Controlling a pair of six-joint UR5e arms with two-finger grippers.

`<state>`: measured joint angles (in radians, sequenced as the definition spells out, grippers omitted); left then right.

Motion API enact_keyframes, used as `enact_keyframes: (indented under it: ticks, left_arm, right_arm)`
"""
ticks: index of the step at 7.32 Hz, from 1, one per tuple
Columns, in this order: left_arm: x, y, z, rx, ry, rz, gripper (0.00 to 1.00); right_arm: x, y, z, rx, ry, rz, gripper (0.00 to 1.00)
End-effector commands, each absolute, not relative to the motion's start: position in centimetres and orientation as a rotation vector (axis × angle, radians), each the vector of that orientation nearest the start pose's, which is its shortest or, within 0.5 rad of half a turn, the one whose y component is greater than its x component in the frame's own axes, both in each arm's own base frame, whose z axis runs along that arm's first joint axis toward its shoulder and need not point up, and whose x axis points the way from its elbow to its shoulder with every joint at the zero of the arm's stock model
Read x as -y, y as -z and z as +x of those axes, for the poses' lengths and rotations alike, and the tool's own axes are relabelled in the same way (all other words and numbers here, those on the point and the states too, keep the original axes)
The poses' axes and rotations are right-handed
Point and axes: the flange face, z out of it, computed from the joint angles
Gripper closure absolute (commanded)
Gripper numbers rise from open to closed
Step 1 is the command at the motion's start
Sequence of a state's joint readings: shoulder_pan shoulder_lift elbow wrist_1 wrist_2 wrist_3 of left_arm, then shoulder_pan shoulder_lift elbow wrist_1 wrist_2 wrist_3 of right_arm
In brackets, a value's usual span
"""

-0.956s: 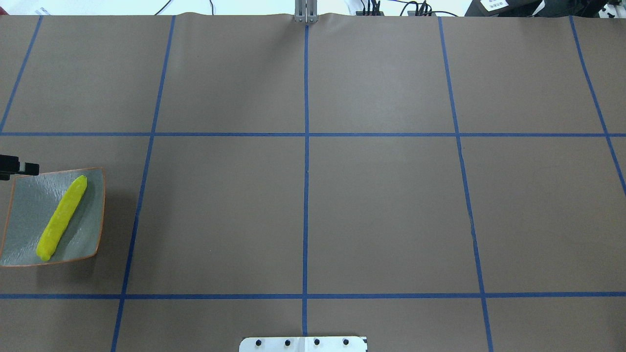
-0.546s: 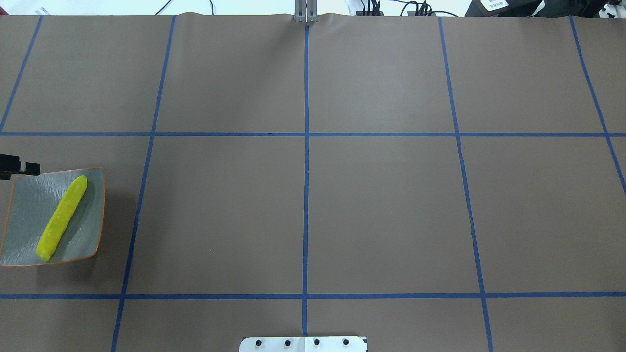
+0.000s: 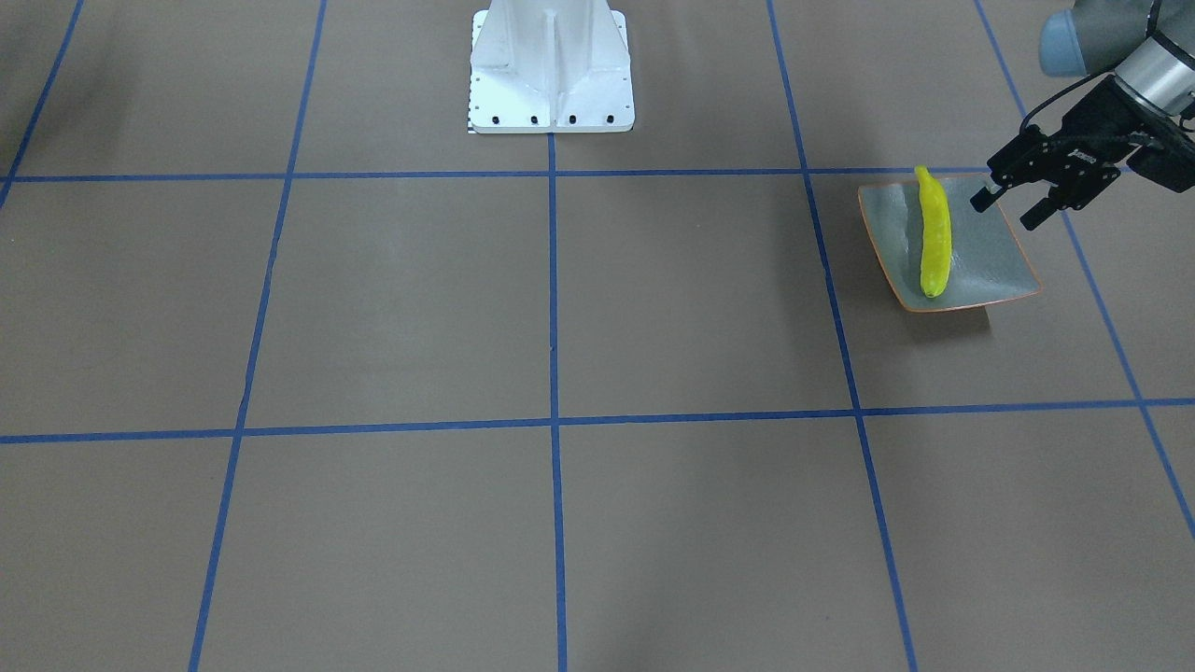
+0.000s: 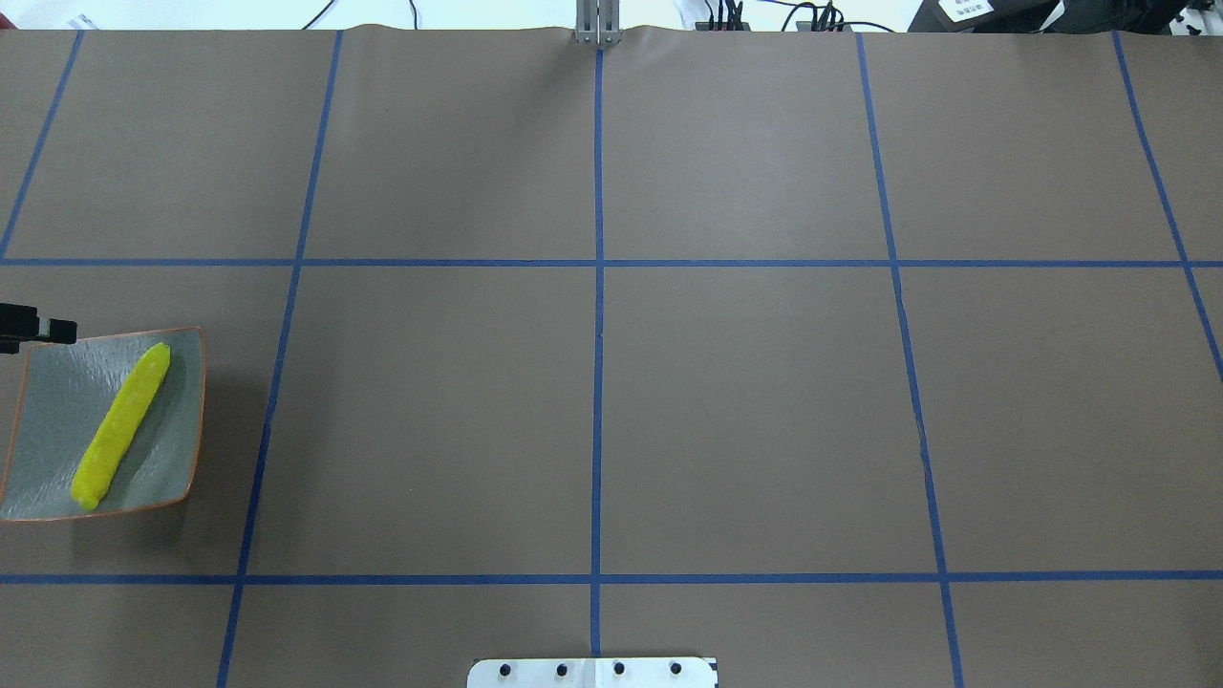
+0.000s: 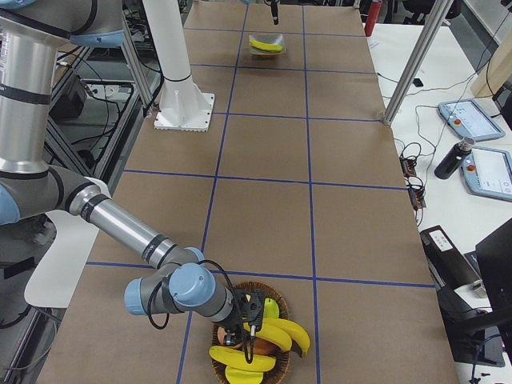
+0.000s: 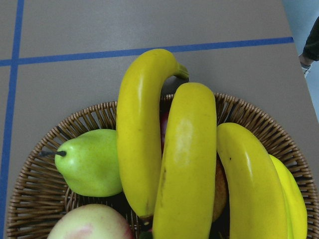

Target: Transfer all bananas from basket to plate

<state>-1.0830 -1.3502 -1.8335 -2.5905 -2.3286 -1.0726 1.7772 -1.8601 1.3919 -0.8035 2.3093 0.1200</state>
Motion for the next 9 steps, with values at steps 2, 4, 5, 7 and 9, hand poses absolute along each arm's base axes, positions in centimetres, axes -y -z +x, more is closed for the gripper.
enact_keyframes:
  ticks: [2, 4, 5, 7, 9]
  left_arm:
    - [39.4, -51.0, 13.6, -1.187, 0.112, 0.230, 0.00]
    - [39.3, -51.0, 13.6, -1.189, 0.111, 0.228, 0.00]
    - [39.3, -50.7, 13.6, -1.194, 0.112, 0.228, 0.00]
    - [40.1, -49.2, 14.2, -1.213, 0.099, 0.250, 0.00]
    - [43.5, -42.6, 16.5, -1.305, 0.010, 0.368, 0.00]
  right_arm:
    - [33.5, -73.7, 15.8, 0.713, -0.211, 0.430, 1.00]
    - [34.0, -68.8, 17.7, 0.712, -0.211, 0.538, 1.00]
    - [34.4, -66.2, 18.1, 0.714, -0.196, 0.585, 1.00]
    - [35.2, -61.8, 18.1, 0.707, -0.151, 0.670, 1.00]
    - [38.4, -57.5, 15.0, 0.799, -0.005, 0.715, 1.00]
